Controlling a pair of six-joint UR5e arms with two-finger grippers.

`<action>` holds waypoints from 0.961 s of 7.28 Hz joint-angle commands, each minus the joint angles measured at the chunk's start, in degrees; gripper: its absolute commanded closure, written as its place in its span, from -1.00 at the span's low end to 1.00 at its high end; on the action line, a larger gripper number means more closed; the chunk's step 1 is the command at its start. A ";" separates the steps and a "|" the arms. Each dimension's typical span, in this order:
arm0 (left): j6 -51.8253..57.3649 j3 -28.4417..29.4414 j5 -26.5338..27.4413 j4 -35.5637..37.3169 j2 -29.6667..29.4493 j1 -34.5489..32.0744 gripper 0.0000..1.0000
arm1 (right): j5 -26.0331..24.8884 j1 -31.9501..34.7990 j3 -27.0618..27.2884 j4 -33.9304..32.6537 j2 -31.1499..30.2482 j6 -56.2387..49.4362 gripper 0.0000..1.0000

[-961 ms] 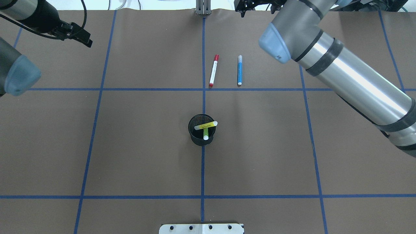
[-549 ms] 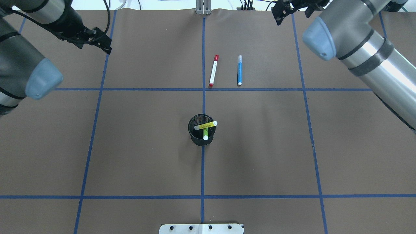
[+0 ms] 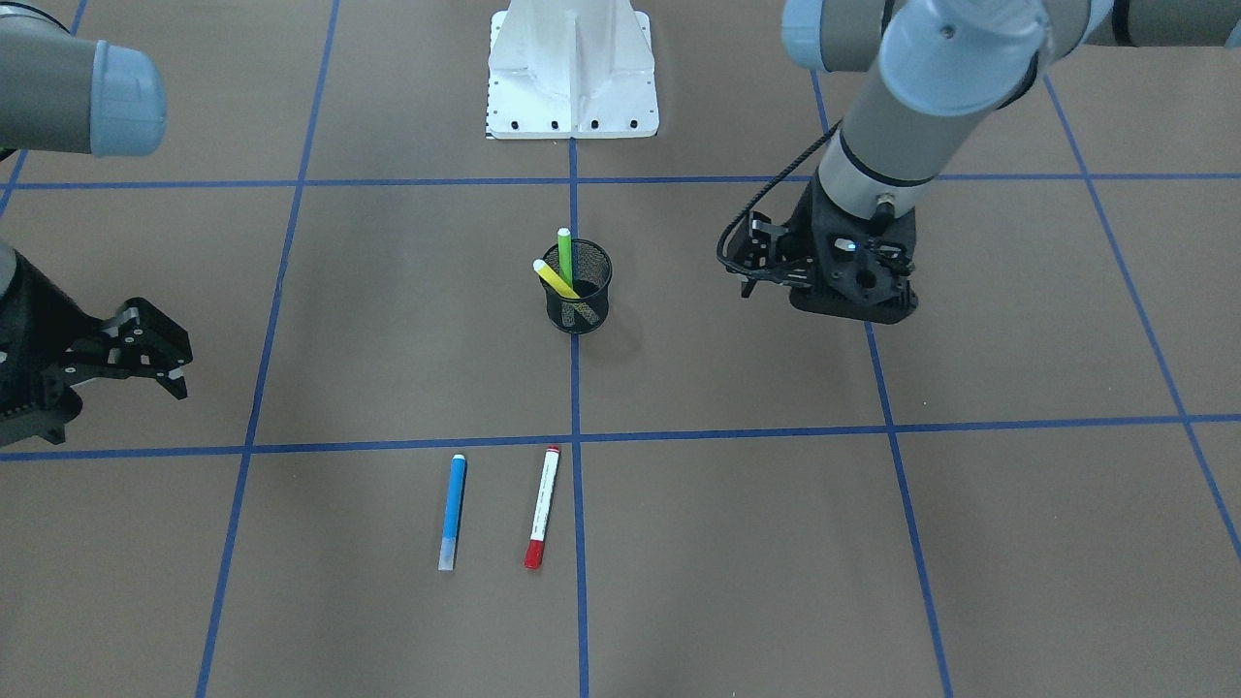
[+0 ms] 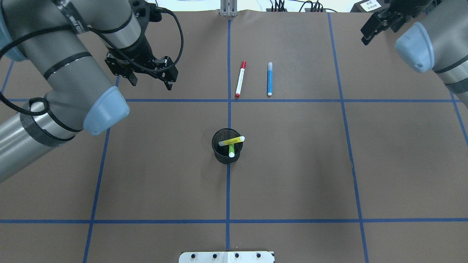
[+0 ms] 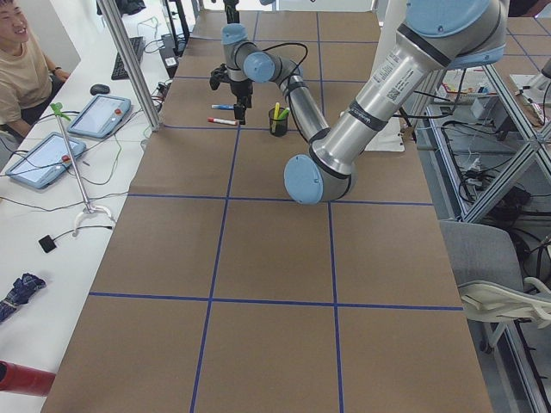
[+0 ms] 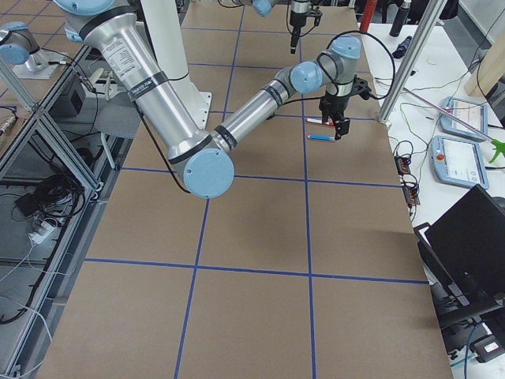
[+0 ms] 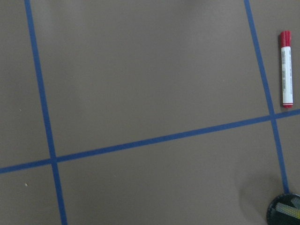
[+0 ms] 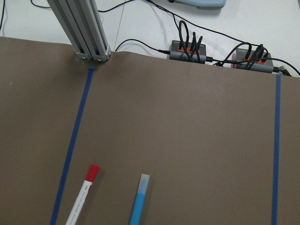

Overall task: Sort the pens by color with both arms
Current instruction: 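Lower the left gripper over the yellow and green highlighters in the cup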

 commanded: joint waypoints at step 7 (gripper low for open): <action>-19.79 17.43 0.01 6.22 -18.16 12.66 -1.00 | -0.10 2.19 1.68 -0.50 -5.54 -7.00 -1.00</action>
